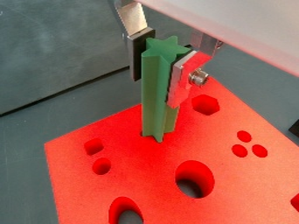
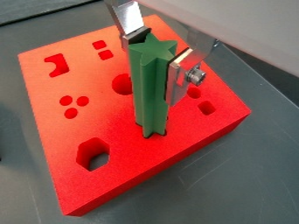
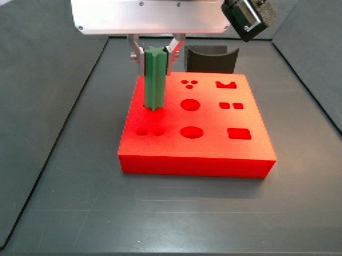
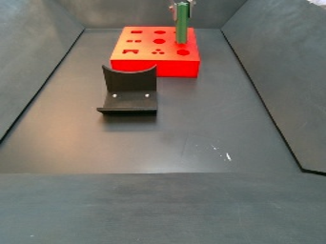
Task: Insert the star object.
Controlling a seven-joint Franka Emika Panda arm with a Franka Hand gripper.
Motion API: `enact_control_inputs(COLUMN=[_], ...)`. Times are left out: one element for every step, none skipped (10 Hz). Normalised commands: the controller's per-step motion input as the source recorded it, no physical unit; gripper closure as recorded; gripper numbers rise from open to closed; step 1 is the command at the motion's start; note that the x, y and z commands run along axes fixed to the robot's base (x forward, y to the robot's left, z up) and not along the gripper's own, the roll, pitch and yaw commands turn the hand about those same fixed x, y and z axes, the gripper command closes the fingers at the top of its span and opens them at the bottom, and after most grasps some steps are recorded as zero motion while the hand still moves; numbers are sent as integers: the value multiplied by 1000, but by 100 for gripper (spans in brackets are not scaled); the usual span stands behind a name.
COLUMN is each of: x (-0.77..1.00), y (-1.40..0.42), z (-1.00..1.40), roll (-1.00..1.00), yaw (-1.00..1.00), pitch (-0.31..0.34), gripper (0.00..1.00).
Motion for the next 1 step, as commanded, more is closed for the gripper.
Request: enact_control_inputs(x=[0], y=[0], z=[0], roll=[0], yaw=[0], pitch=[0], gripper=[100])
